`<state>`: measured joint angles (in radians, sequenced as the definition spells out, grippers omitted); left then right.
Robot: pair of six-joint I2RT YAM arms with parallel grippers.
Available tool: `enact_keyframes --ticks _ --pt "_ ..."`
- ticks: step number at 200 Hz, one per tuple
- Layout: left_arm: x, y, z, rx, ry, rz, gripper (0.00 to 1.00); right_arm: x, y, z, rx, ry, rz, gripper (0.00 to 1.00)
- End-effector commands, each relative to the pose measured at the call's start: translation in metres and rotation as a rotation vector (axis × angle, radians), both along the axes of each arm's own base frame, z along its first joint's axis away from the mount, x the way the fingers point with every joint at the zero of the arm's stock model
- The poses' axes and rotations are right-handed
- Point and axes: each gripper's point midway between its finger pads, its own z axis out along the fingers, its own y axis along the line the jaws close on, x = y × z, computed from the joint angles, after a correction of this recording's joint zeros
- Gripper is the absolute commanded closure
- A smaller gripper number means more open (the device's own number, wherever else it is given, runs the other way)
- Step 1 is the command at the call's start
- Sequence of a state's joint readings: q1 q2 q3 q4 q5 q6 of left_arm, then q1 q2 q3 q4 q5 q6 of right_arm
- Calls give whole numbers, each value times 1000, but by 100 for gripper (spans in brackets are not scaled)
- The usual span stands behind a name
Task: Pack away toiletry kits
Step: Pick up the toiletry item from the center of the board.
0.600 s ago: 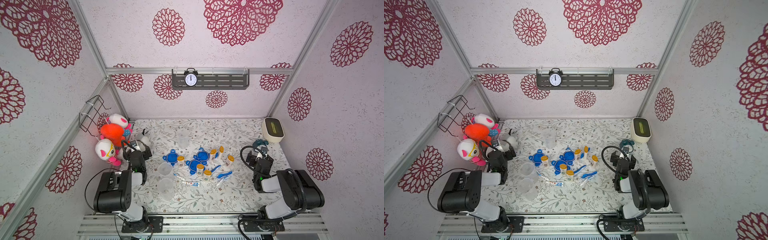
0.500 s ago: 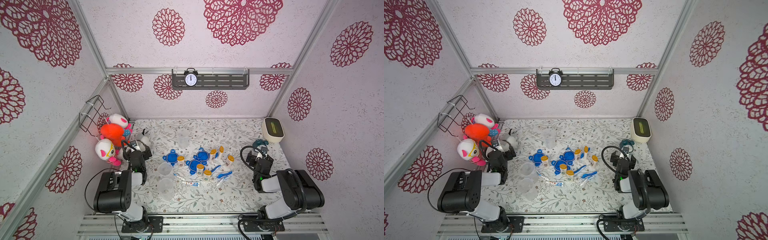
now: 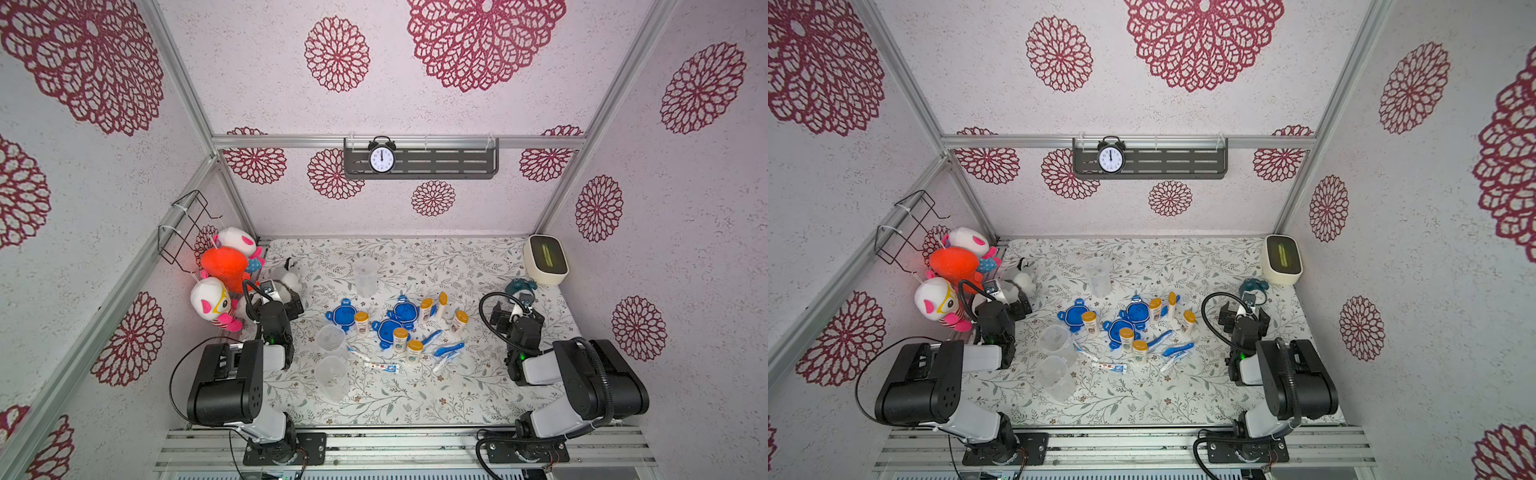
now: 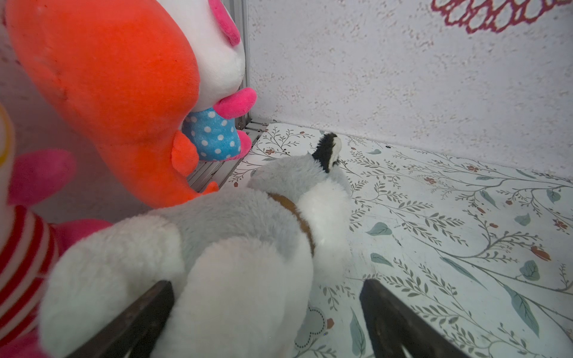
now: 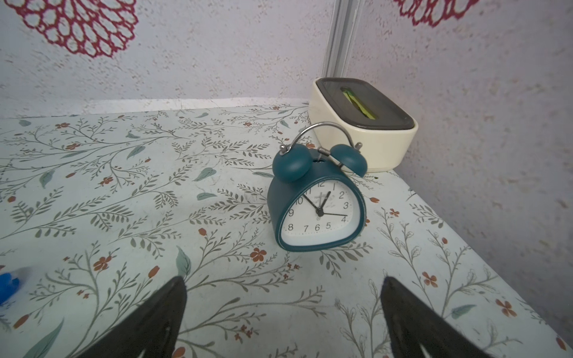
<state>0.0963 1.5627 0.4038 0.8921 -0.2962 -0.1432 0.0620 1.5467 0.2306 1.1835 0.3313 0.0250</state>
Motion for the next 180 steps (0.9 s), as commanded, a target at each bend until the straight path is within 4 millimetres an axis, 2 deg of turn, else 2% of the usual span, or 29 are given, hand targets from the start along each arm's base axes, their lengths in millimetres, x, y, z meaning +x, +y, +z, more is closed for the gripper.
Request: enact_keyframes --ticks 1,104,122,138,157,167,180 --pt "4 2 7 -5 -16 -1 2 8 3 16 4 -51 22 1" --pt "3 2 8 -7 -20 -2 2 9 3 15 19 -46 36 1" --pt "4 1 18 0 -21 -9 2 10 -2 23 18 -44 8 3" --pt "-4 -1 39 8 -34 2 2 7 -5 51 15 -46 -16 8" --pt "-15 -10 76 8 -92 -4 2 -5 4 104 18 -128 26 10" --pt "-18 -24 96 -27 -108 -41 2 -9 12 134 46 -140 70 12" --pt "-20 -46 118 -60 -102 -107 2 -14 29 162 85 -110 163 18"
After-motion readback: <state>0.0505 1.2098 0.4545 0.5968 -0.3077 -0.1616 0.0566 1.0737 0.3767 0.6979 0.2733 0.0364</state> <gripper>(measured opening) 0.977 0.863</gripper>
